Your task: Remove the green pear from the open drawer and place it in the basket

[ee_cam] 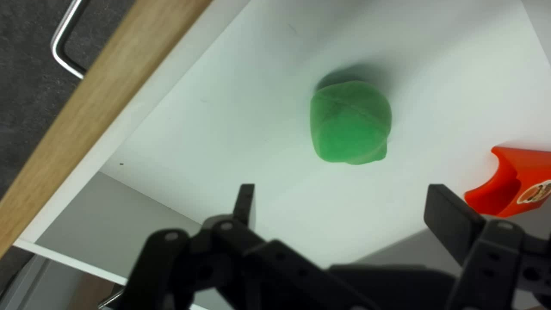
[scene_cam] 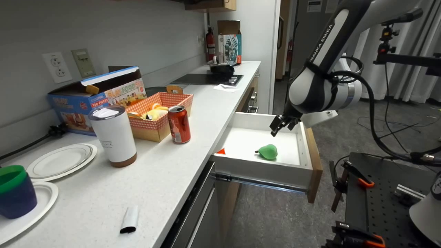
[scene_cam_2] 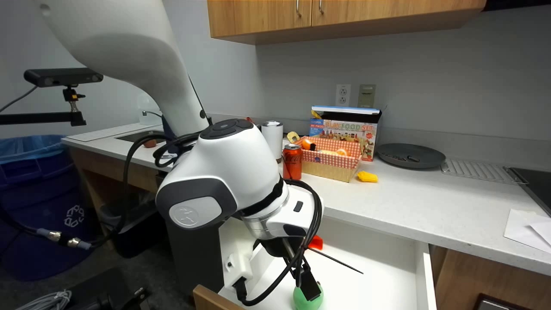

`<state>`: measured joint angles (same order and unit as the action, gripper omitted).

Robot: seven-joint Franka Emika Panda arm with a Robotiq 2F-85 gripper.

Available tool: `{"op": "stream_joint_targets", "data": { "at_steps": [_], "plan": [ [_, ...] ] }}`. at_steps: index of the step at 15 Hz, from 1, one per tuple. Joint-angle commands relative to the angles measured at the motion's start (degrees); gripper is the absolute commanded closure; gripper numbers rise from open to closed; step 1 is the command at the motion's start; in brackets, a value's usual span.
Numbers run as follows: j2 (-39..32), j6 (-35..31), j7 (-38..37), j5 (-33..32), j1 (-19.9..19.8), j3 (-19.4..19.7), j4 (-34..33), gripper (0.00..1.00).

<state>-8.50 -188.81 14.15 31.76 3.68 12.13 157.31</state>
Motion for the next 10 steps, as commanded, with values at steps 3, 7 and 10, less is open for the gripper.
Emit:
{"op": "stream_joint_targets", "data": {
  "at_steps": [3,7,10],
  "plan": [
    [0.0,0.0,0.0,0.0,0.0,0.0,0.0,0.00],
    [-1.1,3.4,0.8,-2.6,-1.4,-1.1,-4.4,0.00],
    [-3.9,8.8,0.1,-5.8,-2.9,-1.7,-9.6,0.00]
  ]
}}
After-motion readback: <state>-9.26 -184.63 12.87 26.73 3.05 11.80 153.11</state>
